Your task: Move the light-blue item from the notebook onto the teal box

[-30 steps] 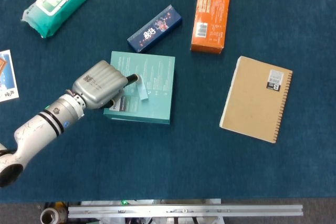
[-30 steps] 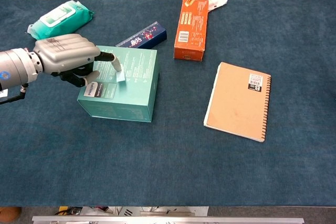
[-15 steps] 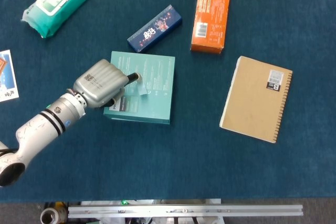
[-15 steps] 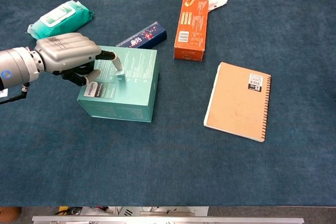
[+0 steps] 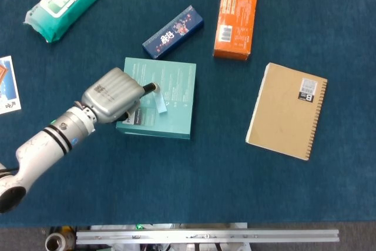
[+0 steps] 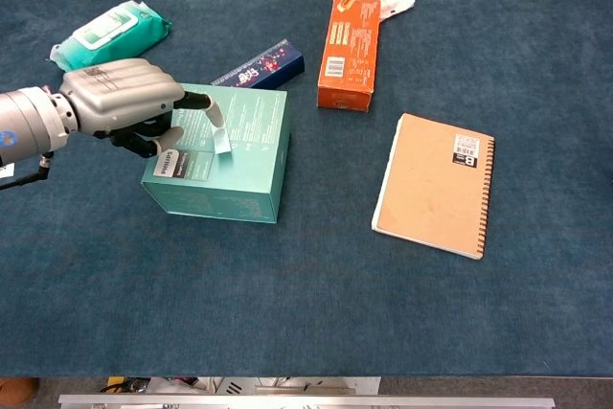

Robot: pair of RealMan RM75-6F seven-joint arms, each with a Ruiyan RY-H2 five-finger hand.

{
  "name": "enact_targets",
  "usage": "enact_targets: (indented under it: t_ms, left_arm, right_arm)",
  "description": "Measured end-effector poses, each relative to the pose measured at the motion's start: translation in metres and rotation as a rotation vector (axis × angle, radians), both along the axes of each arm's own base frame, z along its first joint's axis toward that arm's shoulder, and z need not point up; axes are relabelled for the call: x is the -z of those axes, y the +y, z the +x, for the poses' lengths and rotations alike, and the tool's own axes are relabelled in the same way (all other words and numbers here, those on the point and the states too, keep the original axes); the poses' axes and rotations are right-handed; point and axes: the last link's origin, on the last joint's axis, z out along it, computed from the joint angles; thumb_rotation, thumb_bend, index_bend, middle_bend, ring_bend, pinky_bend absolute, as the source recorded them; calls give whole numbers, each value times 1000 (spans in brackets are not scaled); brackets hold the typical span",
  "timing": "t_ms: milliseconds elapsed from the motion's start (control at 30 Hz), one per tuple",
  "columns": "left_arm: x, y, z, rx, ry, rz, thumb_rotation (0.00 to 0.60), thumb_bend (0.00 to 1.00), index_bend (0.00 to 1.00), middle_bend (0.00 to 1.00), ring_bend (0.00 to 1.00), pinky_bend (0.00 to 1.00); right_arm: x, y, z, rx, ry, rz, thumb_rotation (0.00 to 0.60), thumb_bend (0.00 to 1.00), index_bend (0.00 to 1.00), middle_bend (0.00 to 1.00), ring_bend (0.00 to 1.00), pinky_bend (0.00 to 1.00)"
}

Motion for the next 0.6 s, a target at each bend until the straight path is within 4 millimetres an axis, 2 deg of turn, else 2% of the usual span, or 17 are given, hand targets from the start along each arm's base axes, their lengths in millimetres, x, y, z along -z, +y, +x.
enact_targets:
  t_ms: [167, 267, 333, 400, 500, 600]
  left_arm:
    - [-18, 1, -6, -12, -38, 73, 600, 744, 184, 952, 959, 938]
    - [-33, 2, -14, -31, -79, 144, 600, 701, 155, 842, 827, 894]
    - [-46, 1, -23, -53, -109, 204, 600, 666, 135, 727, 702, 856]
    - [-59, -1, -35, -83, -137, 268, 600, 630, 127, 642, 623, 817]
    - [-78, -6, -55, -132, -173, 366, 600, 545, 125, 526, 491, 679]
    - [-96, -15, -79, -191, -198, 474, 600, 506, 126, 434, 380, 547]
  right_arm:
    - [-7, 2, -3, 15, -6, -16, 600, 480, 672, 919, 968, 1000]
    - [-10, 5, -8, 38, -5, -18, 600, 477, 672, 853, 870, 1000]
    - [-13, 8, -11, 56, -4, -17, 600, 465, 672, 812, 811, 991]
    - [-16, 13, -16, 79, -4, -16, 600, 412, 665, 745, 732, 931]
    - [-19, 18, -24, 112, -1, -22, 600, 320, 632, 668, 638, 824]
    - [-22, 23, -33, 138, 36, -45, 600, 247, 584, 587, 538, 691]
